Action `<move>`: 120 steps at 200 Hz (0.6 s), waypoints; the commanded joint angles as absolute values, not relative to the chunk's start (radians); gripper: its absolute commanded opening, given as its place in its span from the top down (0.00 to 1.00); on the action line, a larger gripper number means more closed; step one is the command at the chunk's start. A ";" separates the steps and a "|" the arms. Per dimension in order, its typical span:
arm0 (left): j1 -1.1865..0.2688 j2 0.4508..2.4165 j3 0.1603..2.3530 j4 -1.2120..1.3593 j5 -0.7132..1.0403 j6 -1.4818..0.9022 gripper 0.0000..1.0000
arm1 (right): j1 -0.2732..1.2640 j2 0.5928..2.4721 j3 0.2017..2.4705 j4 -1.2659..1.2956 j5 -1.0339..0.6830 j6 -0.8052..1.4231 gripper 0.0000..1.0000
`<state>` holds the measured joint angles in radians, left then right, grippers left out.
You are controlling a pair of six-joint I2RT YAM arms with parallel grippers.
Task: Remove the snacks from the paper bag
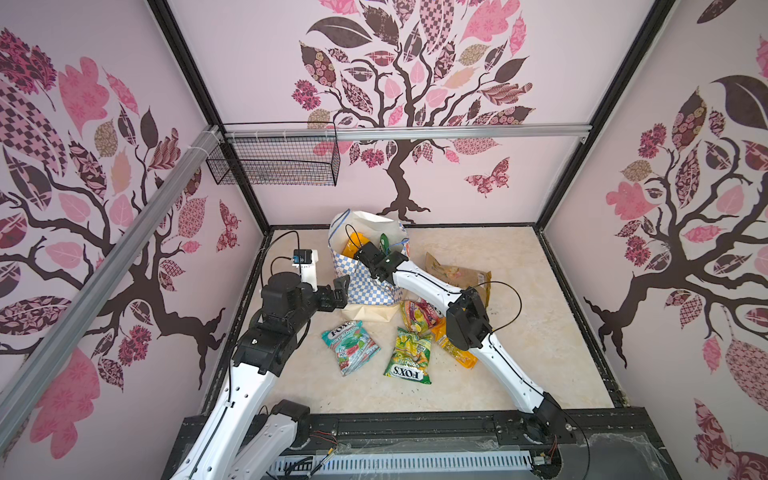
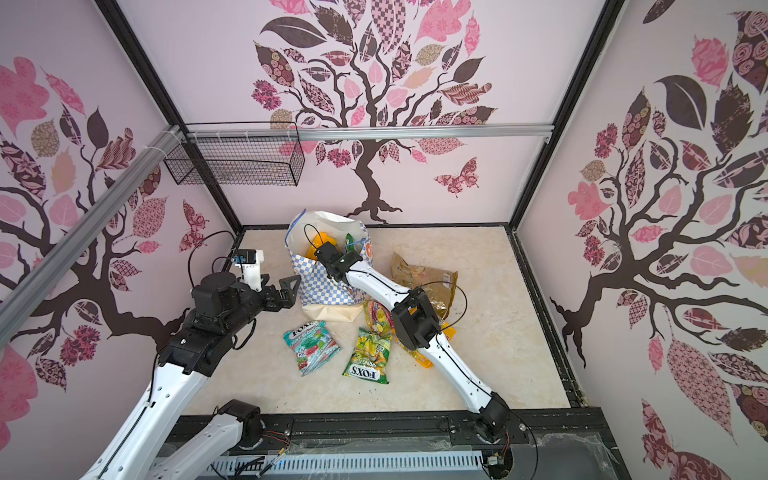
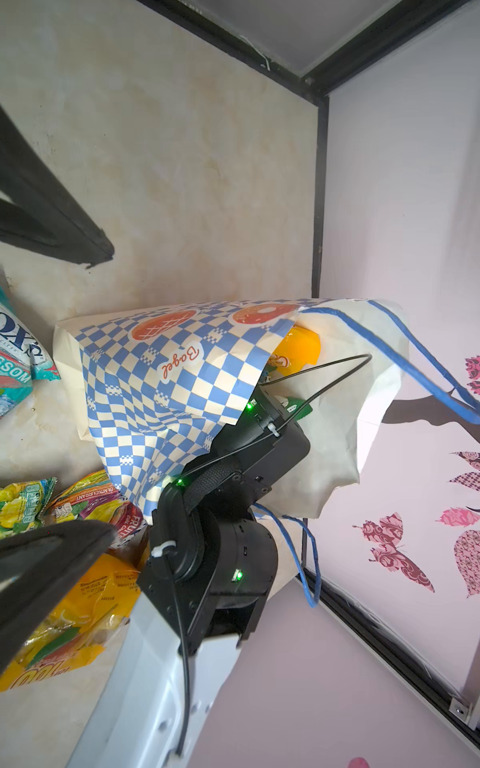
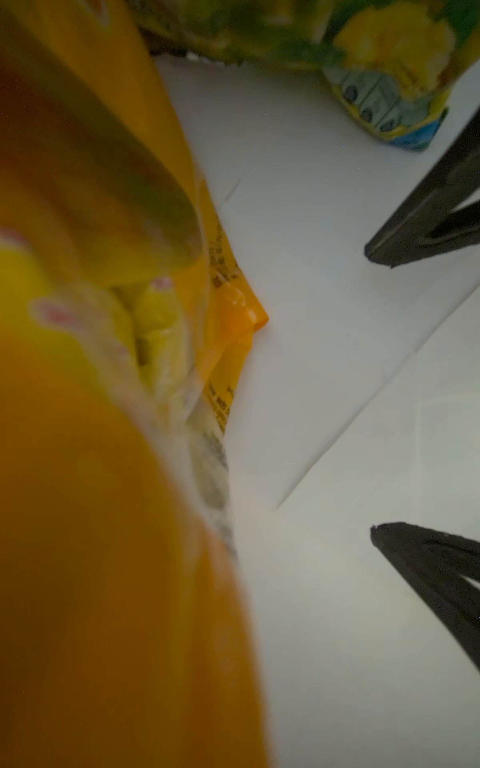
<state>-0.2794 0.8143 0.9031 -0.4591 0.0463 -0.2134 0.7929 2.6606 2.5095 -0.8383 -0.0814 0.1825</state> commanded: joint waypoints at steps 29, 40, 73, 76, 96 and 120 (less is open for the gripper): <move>-0.264 0.816 0.937 -0.451 0.070 -0.224 0.02 | 0.786 2.780 2.474 -0.843 -0.132 0.171 0.04; -0.264 0.815 0.937 -0.450 0.070 -0.224 0.02 | 0.786 2.783 2.471 -0.830 -0.155 0.173 0.08; -0.262 0.814 0.935 -0.448 0.070 -0.222 0.02 | 0.786 2.793 2.466 -0.803 -0.220 0.191 0.25; -0.262 0.815 0.936 -0.448 0.070 -0.222 0.02 | 0.785 2.794 2.464 -0.801 -0.225 0.192 0.26; -0.261 0.816 0.935 -0.448 0.071 -0.224 0.02 | 0.785 2.799 2.464 -0.797 -0.248 0.200 0.39; -0.260 0.815 0.936 -0.447 0.071 -0.224 0.02 | 0.786 2.785 2.465 -0.796 -0.249 0.206 0.63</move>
<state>-0.2680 0.8162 0.9031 -0.4587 0.0578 -0.2146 0.7898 2.6877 2.5042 -0.7952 -0.1791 0.2070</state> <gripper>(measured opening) 0.979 0.453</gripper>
